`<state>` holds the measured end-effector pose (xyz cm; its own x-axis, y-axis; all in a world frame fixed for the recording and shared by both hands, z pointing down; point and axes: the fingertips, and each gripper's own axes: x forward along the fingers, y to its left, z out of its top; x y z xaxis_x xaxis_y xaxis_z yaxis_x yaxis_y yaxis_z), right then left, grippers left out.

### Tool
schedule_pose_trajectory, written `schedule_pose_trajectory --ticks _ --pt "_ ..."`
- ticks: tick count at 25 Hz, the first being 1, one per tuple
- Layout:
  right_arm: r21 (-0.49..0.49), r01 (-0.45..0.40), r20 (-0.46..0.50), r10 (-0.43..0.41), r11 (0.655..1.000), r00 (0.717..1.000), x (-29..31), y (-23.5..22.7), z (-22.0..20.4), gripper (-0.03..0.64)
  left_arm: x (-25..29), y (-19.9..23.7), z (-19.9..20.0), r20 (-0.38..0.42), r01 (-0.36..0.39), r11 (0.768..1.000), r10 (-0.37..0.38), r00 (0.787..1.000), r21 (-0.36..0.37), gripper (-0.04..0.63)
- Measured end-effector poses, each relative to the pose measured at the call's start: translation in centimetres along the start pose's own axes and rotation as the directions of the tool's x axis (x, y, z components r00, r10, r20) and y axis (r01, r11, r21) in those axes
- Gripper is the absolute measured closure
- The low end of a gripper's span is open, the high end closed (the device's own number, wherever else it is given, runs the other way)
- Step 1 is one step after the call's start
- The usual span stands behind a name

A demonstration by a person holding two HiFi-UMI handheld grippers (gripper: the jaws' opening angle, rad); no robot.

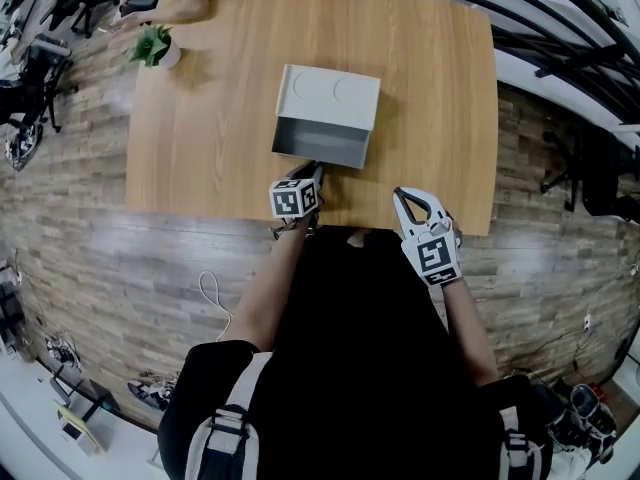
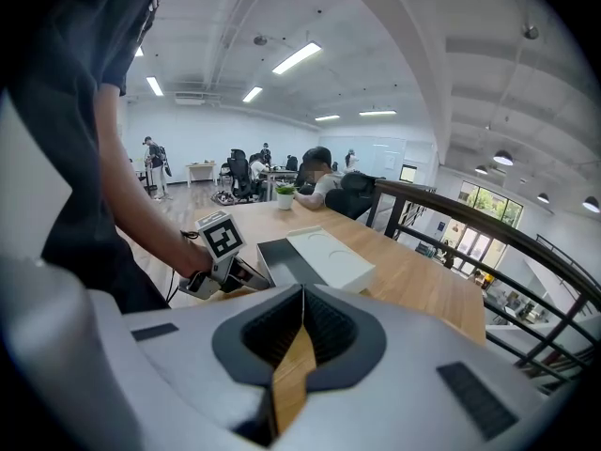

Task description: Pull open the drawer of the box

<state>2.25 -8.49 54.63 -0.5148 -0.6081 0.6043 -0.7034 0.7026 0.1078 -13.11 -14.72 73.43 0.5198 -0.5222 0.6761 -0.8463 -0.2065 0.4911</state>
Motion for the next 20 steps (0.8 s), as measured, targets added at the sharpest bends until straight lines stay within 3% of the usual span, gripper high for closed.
schedule_pose_trajectory --ticks 20 --pt "-0.015 -0.028 0.005 0.028 1.0 1.0 0.4 0.8 0.3 0.592 -1.4 0.3 -1.7 -0.017 -0.006 1.0 0.005 1.0 -0.024 0.517"
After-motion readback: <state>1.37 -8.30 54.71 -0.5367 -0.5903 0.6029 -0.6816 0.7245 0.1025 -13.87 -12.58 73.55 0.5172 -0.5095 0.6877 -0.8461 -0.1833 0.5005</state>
